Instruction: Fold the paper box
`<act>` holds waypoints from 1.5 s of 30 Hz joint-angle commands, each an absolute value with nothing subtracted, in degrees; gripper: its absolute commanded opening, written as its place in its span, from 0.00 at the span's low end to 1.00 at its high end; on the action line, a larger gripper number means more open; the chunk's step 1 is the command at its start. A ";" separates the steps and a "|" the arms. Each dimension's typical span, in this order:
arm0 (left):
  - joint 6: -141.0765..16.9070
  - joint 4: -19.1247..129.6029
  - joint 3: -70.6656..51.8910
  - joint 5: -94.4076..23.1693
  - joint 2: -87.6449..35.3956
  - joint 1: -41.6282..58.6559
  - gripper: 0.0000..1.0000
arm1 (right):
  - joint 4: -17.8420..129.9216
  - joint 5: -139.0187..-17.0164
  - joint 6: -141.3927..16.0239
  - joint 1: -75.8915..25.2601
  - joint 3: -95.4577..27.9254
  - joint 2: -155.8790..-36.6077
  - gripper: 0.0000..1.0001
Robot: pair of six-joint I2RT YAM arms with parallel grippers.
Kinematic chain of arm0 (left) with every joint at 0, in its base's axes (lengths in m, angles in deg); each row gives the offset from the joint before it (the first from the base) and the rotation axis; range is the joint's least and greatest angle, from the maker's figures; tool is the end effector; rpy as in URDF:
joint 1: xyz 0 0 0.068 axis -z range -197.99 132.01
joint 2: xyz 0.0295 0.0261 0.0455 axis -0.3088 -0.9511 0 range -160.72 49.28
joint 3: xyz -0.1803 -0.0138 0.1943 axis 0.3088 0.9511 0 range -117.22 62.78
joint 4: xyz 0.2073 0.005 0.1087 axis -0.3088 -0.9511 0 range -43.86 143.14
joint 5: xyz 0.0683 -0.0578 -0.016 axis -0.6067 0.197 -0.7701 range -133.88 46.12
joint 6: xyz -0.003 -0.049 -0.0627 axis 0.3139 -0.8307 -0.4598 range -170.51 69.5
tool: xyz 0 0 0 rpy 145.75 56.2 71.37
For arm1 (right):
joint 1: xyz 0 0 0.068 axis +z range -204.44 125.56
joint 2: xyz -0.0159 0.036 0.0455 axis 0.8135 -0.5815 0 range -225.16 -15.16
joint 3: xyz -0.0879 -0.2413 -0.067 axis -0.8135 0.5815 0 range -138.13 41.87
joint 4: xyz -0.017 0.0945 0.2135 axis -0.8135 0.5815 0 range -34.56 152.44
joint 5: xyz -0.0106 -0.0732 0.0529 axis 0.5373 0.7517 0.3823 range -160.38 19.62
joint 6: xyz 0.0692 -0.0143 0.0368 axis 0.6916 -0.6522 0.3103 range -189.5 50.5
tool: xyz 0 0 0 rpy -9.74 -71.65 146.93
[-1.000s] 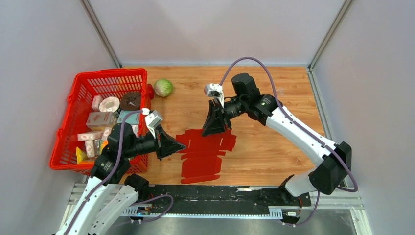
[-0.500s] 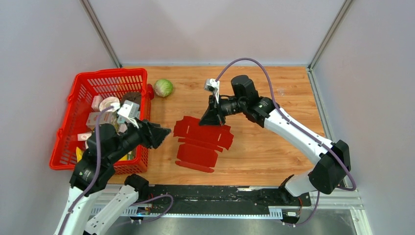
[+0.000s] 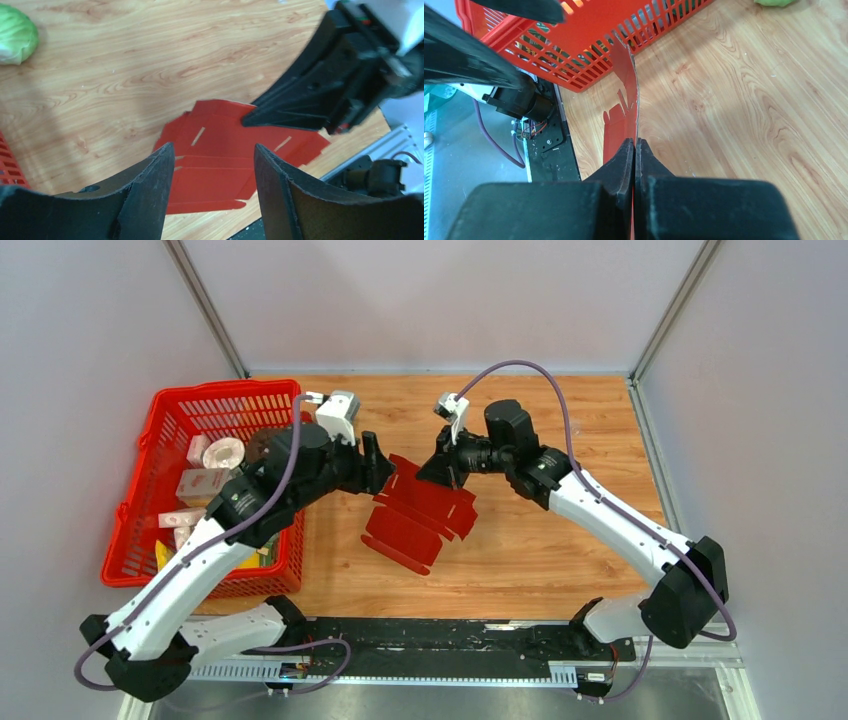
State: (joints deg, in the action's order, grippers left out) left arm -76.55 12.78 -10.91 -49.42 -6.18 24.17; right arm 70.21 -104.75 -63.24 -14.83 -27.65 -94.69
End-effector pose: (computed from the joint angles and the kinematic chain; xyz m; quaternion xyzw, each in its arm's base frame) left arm 0.1471 -0.1242 0.3956 0.0895 0.8243 -0.2794 0.4842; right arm 0.2179 0.2305 0.3324 -0.3835 0.7251 0.4299 0.3772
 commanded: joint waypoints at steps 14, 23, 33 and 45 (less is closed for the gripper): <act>-75.20 21.58 -15.27 -50.83 -15.84 24.99 0.61 | 64.06 -107.47 -61.41 -14.98 -26.69 -90.75 0.00; -78.45 25.97 -11.93 -46.53 -16.20 26.04 0.58 | 60.54 -106.06 -59.75 -15.15 -24.31 -89.52 0.00; -84.42 34.22 -4.56 -45.73 -14.79 30.53 0.57 | 57.12 -105.88 -55.97 -16.47 -22.82 -89.26 0.00; -85.75 34.52 -0.06 -52.22 -8.39 30.71 0.57 | 52.02 -109.93 -51.04 -21.04 -20.27 -88.73 0.00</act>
